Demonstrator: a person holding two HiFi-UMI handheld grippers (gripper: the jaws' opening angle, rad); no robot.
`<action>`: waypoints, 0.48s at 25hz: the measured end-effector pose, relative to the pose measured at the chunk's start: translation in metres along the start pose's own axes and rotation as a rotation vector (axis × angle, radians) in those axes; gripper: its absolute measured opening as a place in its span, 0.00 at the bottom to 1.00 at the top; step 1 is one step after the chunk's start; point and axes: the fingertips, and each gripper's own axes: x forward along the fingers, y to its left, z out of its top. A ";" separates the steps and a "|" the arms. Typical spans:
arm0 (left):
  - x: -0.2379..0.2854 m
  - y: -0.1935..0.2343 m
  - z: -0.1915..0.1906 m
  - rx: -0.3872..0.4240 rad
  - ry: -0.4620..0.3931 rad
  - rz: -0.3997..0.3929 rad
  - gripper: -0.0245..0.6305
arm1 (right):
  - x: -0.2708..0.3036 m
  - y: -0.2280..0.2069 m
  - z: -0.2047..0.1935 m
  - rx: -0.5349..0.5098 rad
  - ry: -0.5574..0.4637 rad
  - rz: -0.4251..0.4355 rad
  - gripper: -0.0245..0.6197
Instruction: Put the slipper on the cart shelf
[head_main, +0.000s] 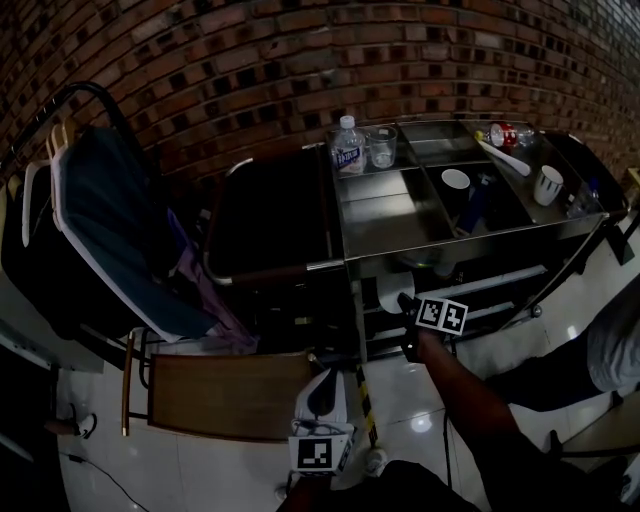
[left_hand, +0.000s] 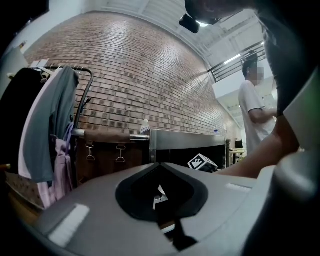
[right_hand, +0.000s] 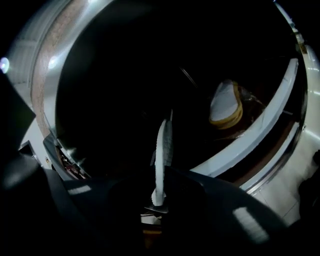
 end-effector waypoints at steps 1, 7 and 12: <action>0.000 0.000 -0.001 -0.002 0.001 0.001 0.06 | 0.004 -0.004 0.001 0.013 0.002 -0.010 0.10; -0.003 0.001 -0.007 -0.001 0.014 0.011 0.06 | 0.021 -0.021 0.004 0.017 0.015 -0.066 0.11; -0.008 0.004 -0.007 0.006 0.022 0.021 0.06 | 0.030 -0.030 0.010 -0.122 0.019 -0.180 0.17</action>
